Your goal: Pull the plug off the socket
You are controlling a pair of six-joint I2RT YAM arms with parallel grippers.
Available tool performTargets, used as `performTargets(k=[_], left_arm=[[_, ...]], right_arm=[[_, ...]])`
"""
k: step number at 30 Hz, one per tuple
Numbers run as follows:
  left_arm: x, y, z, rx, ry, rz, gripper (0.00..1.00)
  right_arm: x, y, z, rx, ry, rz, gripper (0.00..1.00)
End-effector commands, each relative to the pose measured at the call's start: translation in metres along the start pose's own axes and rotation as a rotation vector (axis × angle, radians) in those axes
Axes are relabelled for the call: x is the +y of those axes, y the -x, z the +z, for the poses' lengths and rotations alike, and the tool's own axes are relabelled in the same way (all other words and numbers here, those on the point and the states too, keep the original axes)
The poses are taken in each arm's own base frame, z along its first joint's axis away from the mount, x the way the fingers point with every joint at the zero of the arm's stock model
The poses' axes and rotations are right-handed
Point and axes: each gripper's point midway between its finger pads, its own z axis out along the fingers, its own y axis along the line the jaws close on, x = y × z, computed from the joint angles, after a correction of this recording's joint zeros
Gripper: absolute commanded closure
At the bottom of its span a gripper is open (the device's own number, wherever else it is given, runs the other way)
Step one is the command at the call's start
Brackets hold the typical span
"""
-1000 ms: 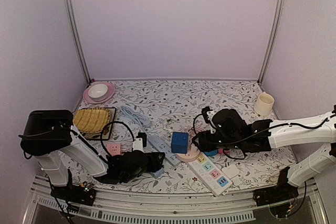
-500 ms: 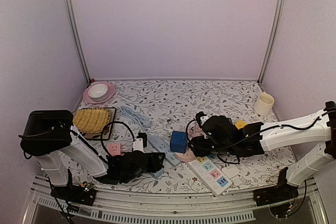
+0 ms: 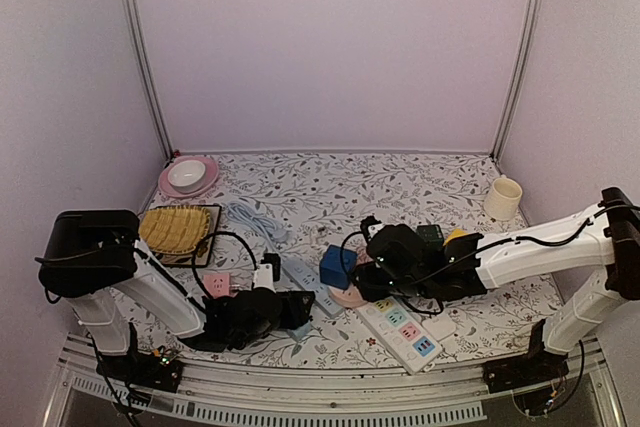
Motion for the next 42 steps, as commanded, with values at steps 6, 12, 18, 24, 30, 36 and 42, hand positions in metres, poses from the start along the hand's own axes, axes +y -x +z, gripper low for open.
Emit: performTargets(k=[6, 12, 18, 24, 30, 36, 42], left_arm=[[-0.002, -0.008, -0.003, 0.013, 0.004, 0.054, 0.38], [-0.003, -0.008, -0.002, 0.013, 0.003, 0.058, 0.38], [-0.009, -0.006, -0.005, -0.002, -0.021, 0.067, 0.38], [-0.012, -0.002, -0.014, -0.030, -0.066, 0.070, 0.38], [-0.032, 0.002, -0.027, -0.079, -0.154, 0.135, 0.35], [-0.059, 0.010, -0.037, -0.159, -0.232, 0.230, 0.25], [-0.076, 0.026, -0.044, -0.274, -0.281, 0.368, 0.18]], right_arm=[[-0.008, -0.010, 0.001, 0.028, -0.048, -0.047, 0.77], [-0.015, -0.008, -0.010, 0.010, -0.044, -0.106, 0.86], [-0.003, -0.012, -0.005, 0.038, 0.007, -0.134, 0.91], [0.007, -0.013, 0.003, 0.058, 0.023, -0.149, 0.94], [0.008, -0.010, 0.002, 0.054, 0.029, -0.160, 0.94], [0.006, -0.012, 0.000, 0.056, 0.031, -0.183, 0.94], [0.006, -0.010, -0.011, 0.040, 0.056, -0.209, 0.94]])
